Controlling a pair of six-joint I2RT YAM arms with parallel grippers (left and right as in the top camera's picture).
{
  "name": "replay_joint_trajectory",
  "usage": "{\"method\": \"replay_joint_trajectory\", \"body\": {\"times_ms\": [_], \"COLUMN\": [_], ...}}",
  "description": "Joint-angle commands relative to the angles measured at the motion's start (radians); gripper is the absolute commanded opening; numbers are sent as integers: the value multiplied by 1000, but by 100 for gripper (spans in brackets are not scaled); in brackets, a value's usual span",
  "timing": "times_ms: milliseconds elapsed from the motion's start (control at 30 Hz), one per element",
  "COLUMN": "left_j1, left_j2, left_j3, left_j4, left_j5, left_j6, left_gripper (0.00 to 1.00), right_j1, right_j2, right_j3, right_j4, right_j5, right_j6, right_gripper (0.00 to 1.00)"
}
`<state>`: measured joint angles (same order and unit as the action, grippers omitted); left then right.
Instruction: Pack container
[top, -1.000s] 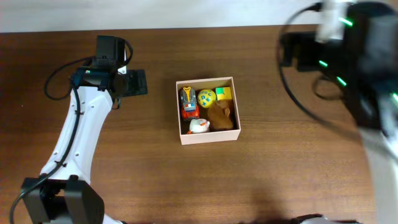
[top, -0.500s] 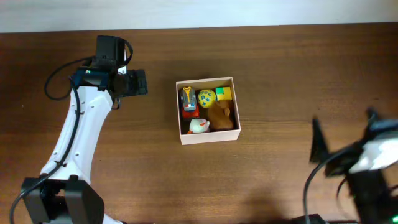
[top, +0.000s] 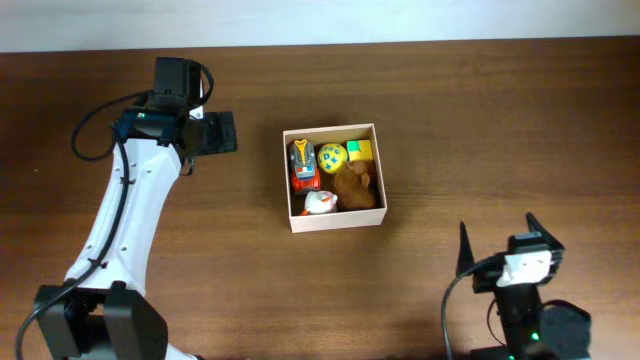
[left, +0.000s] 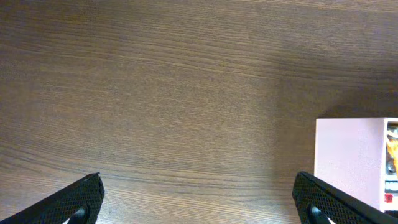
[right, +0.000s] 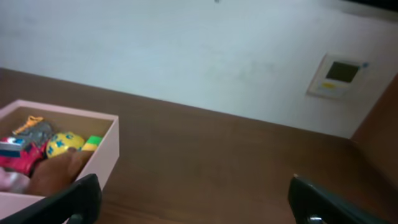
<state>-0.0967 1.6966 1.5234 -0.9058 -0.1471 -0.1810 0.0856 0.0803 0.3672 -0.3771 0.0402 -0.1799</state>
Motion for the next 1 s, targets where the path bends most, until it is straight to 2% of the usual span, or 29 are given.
{"method": "replay_joint_trajectory", "body": {"times_ms": [0, 667, 967], "left_j1": [0, 0, 0], "left_j2": [-22, -22, -22], "left_j3": [11, 11, 11], "left_j4": [-1, -1, -1], "left_j5": [-3, -3, -4], "left_j6": [-13, -13, -13], "left_gripper": [99, 99, 99], "right_j1": [-9, -68, -68], "right_j2": [-24, -77, -77], "right_j3": [-63, -245, -335], "right_j4": [47, 161, 244], "right_j5": [-13, -6, -6], "right_j6": [4, 39, 110], "right_gripper": [99, 99, 99]}}
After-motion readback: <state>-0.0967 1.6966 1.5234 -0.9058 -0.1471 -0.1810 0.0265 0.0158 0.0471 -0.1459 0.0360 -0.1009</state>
